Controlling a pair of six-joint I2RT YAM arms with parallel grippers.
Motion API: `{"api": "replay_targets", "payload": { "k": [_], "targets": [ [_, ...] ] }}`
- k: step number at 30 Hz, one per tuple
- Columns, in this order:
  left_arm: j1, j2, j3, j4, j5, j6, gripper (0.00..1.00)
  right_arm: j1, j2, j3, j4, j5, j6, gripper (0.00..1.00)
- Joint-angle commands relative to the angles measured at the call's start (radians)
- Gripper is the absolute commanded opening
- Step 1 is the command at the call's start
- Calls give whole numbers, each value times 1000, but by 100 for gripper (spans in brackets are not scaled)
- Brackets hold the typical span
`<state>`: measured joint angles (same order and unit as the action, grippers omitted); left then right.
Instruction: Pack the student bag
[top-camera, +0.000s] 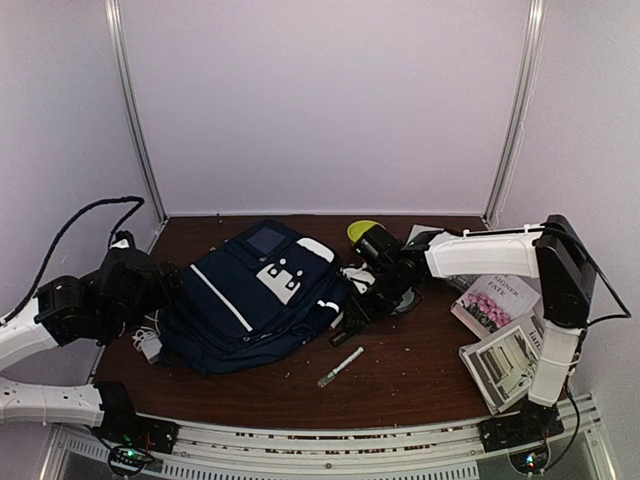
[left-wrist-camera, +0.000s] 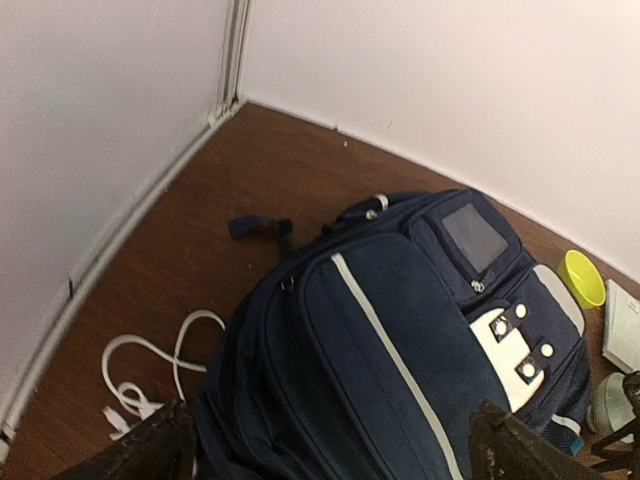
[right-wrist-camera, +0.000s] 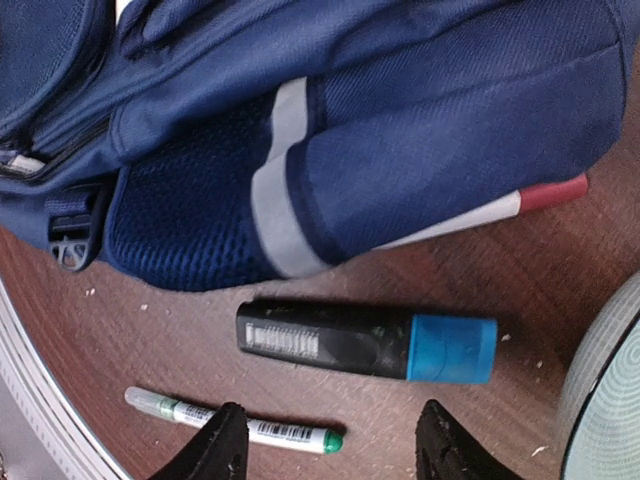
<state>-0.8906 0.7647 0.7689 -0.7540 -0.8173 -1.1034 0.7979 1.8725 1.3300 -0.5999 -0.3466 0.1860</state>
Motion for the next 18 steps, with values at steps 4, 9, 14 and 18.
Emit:
{"api": "replay_targets", "payload": {
  "k": [4, 9, 14, 18],
  "targets": [
    [346, 24, -14, 332, 297, 500, 95, -32, 78, 128, -5, 38, -1, 54],
    [639, 262, 20, 422, 595, 553, 77, -43, 173, 245, -27, 51, -9, 51],
    [666, 557, 95, 465, 729, 552, 59, -51, 276, 386, -71, 33, -32, 51],
    [671, 652, 24, 562, 757, 495, 56, -80, 366, 533, -71, 5, -42, 50]
  ]
}}
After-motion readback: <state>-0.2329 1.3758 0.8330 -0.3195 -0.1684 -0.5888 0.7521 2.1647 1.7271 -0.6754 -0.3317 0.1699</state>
